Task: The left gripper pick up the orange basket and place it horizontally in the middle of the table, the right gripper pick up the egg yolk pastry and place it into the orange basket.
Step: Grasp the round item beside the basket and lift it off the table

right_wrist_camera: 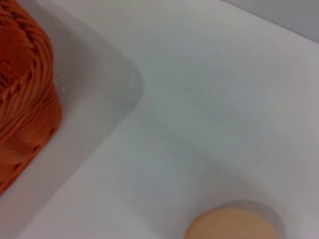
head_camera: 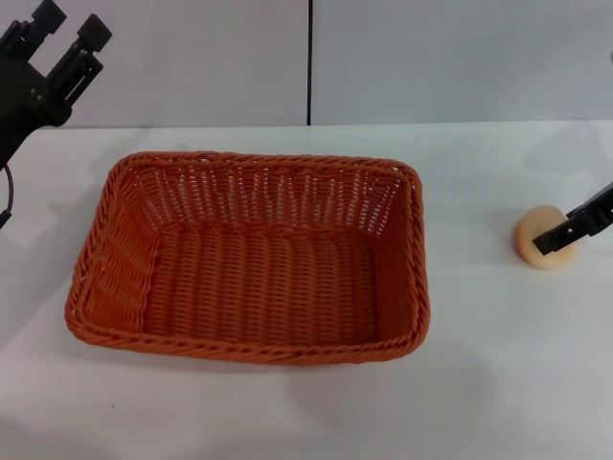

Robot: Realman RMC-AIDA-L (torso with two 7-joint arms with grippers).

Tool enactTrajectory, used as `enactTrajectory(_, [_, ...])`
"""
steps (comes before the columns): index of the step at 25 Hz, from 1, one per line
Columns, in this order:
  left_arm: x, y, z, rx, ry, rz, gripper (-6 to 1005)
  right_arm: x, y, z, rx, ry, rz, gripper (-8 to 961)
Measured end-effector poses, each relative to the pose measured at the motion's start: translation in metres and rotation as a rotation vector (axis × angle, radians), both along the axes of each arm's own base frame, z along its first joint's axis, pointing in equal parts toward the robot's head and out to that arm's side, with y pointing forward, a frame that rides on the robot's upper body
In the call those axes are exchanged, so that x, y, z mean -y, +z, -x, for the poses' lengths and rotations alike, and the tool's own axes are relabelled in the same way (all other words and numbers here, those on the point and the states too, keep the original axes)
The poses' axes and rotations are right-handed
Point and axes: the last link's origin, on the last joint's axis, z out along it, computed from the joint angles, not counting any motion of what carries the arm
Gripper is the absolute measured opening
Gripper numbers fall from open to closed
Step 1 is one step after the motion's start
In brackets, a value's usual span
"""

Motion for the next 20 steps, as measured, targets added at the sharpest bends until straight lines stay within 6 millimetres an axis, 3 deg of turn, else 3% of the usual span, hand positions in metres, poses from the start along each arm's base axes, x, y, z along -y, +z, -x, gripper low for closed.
enactTrajectory(7, [0.0001,-0.0009,-0.0007,0.007,-0.002,0.008,678,-0.0003,-0.0038,0.0026,-0.005,0.005,0.002,763])
enactTrajectory(12, [-0.0002,-0.0016,-0.0019,0.006,-0.008,0.012,678,-0.0013,-0.0034,0.0038,-0.004,0.01,-0.001,700])
enactTrajectory(20, [0.0,-0.0012,-0.0014,0.004,-0.007,0.011,677,-0.0024,-0.0026,0.0036,-0.002,0.018,-0.009,434])
